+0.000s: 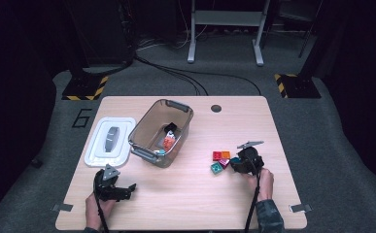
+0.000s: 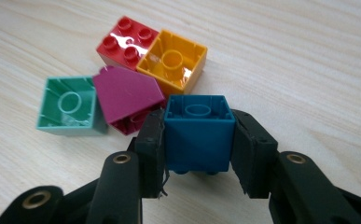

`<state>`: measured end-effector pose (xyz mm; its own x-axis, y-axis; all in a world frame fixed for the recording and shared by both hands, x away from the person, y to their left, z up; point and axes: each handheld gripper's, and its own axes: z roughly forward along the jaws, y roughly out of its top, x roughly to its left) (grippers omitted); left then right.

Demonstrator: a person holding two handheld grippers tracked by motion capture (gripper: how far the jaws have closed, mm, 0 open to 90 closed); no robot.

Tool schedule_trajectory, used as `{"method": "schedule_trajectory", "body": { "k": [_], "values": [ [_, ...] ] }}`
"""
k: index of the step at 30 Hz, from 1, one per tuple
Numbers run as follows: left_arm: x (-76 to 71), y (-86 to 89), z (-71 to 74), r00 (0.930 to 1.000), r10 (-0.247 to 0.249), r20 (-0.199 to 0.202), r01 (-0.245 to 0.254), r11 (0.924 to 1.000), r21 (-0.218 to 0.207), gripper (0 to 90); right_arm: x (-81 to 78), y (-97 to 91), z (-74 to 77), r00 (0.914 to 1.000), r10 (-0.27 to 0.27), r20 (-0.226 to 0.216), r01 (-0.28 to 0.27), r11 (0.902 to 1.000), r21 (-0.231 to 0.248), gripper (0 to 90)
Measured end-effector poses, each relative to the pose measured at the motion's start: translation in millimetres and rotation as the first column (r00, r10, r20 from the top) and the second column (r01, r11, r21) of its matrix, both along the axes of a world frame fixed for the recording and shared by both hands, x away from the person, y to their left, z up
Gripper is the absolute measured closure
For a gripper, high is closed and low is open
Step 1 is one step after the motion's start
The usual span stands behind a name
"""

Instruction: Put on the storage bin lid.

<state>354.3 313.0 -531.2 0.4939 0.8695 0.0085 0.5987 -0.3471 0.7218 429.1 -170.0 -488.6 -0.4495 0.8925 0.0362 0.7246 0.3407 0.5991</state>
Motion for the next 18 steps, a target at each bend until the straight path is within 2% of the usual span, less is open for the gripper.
{"method": "schedule_trajectory", "body": {
  "k": [4, 9, 10, 18],
  "values": [
    [0.0, 0.0, 0.0, 1.0, 0.0, 0.0, 0.0, 1.0, 0.0, 2.7, 0.1, -0.7, 7.8, 0.9999, 0.009, 0.005, -0.01, 0.9999, 0.01, 58.6],
    [0.1, 0.0, 0.0, 1.0, -0.001, 0.0, 0.001, 1.0, 0.0, 2.8, 0.0, 0.1, 24.0, 0.9996, 0.022, 0.019, -0.023, 0.9994, 0.027, 58.6],
    [0.0, 0.0, 0.0, 1.0, 0.0, 0.0, 0.0, 1.0, 0.0, 2.8, -0.1, 1.5, 31.2, 0.9993, 0.032, 0.022, -0.032, 0.999, 0.03, 58.6],
    [0.0, 0.0, 0.0, 1.0, 0.0, 0.0, 0.0, 1.0, 0.0, 2.7, 2.2, 10.0, 53.5, 0.9966, 0.066, 0.05, -0.068, 0.9969, 0.04, 58.6]
  ]
}}
